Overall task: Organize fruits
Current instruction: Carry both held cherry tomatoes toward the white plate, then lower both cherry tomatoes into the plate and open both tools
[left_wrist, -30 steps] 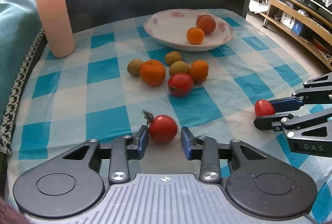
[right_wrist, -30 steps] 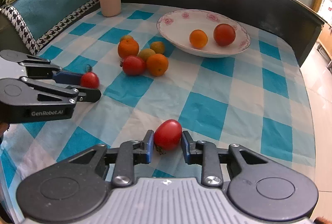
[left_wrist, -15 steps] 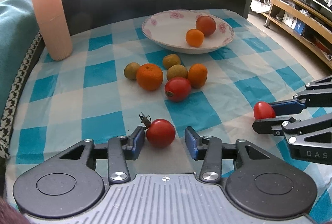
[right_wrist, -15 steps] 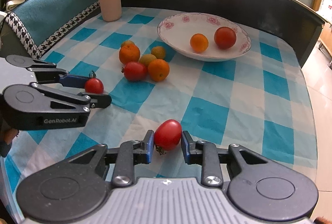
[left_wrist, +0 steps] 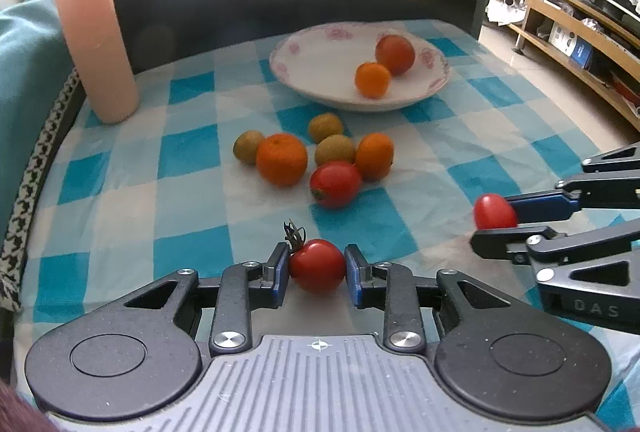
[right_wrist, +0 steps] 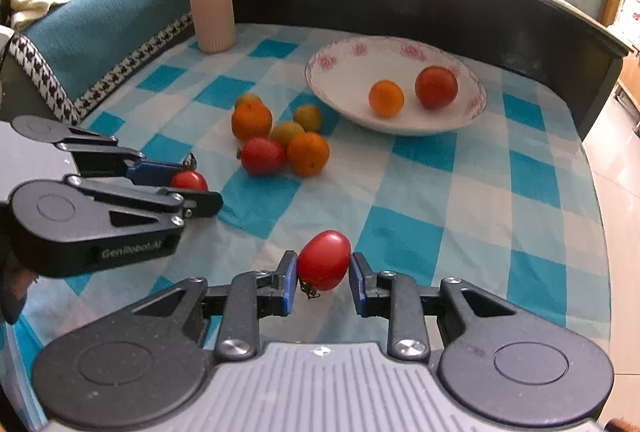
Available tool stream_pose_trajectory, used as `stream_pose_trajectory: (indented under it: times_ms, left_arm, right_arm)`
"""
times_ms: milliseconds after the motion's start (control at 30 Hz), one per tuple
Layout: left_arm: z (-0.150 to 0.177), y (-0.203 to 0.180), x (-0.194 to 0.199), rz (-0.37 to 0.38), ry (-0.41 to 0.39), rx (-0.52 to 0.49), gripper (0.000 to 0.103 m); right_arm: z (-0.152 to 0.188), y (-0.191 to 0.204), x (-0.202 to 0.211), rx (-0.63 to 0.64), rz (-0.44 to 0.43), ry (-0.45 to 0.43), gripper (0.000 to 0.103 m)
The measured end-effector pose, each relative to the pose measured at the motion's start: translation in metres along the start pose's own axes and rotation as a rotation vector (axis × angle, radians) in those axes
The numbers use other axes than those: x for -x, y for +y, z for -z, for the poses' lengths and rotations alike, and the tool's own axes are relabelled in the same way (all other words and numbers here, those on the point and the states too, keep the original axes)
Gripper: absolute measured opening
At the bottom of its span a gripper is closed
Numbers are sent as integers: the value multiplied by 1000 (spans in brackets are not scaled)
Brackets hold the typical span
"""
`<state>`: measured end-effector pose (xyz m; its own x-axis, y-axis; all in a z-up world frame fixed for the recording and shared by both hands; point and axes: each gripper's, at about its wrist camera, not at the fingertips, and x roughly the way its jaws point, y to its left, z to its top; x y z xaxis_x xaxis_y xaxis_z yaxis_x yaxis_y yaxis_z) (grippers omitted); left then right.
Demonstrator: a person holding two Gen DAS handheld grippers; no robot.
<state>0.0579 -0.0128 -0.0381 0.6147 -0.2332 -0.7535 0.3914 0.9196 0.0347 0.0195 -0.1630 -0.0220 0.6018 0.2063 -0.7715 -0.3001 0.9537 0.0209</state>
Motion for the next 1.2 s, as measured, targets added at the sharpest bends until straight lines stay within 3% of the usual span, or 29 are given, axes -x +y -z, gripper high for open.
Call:
stream_pose_trajectory:
  times_ms: [500,1200]
  left_arm:
    - [-47,-14,5,26,-82,13,37]
    - [-105,-11,-50,29,-86,32,36]
  right_arm:
    - [-39,-22,6,-65,31,-92,44]
    - [-90,-71,-42,-125,78,-117,44]
